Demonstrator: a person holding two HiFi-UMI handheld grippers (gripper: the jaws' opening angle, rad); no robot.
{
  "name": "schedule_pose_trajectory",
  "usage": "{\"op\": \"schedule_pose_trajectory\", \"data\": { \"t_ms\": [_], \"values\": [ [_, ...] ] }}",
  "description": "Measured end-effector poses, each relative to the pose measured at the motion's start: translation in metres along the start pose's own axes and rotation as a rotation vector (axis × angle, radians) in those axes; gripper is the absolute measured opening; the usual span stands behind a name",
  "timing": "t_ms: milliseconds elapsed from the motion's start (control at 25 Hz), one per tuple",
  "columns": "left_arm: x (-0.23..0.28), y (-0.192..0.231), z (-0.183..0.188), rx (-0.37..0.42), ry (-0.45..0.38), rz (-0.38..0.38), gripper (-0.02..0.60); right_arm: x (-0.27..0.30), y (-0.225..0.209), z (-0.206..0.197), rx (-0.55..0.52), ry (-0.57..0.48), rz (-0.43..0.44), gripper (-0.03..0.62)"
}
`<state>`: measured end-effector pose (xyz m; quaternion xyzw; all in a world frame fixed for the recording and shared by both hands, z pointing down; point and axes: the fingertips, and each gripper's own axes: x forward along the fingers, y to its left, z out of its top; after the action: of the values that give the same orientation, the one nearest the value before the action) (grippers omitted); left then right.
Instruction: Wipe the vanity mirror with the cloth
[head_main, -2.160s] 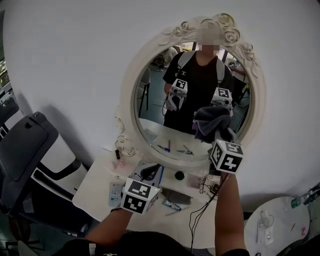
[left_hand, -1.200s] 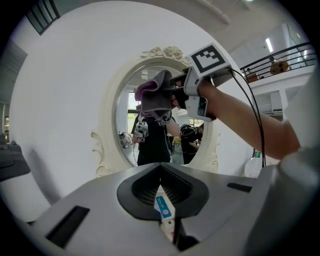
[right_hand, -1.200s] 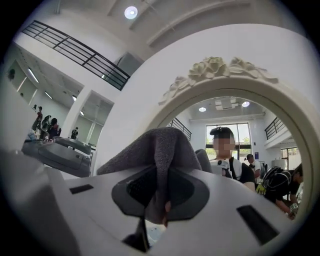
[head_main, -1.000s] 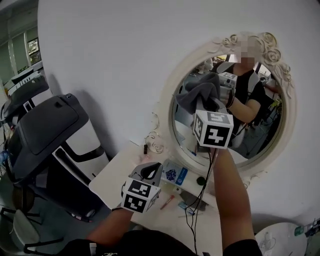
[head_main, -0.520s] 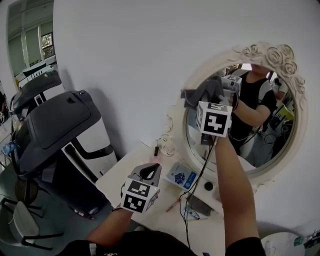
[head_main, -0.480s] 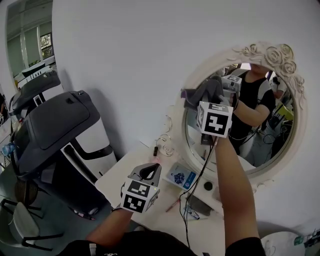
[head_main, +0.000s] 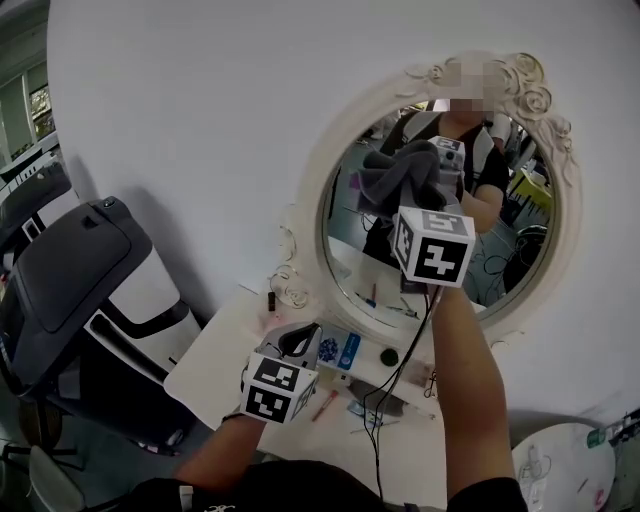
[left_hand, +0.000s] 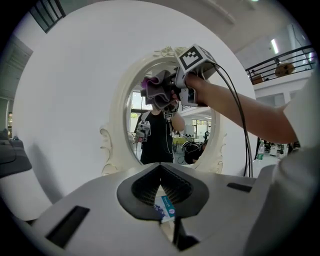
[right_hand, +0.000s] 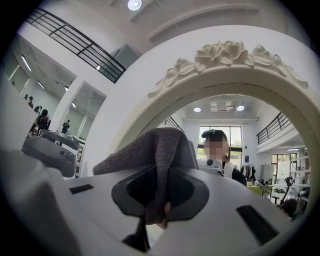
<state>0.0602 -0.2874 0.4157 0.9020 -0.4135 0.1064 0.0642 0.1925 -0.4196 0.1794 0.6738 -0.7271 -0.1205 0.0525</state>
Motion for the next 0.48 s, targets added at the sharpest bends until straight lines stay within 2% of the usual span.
{"op": "schedule_pose_trajectory", "data": {
  "t_ms": [120, 320, 480],
  "values": [
    [0.017, -0.023, 0.002, 0.016, 0.005, -0.071, 0.006, -0.021, -0.032, 0.001, 0.000, -0.004, -0.056, 0.044],
    [0.038, -0.057, 0.007, 0.037, 0.009, -0.146, 0.006, -0.048, -0.076, -0.001, 0.019, -0.010, -0.098, 0.044],
    [0.053, -0.085, 0.011, 0.063, 0.008, -0.217, 0.006, -0.080, -0.124, -0.006, 0.054, -0.012, -0.173, 0.045]
  ]
}}
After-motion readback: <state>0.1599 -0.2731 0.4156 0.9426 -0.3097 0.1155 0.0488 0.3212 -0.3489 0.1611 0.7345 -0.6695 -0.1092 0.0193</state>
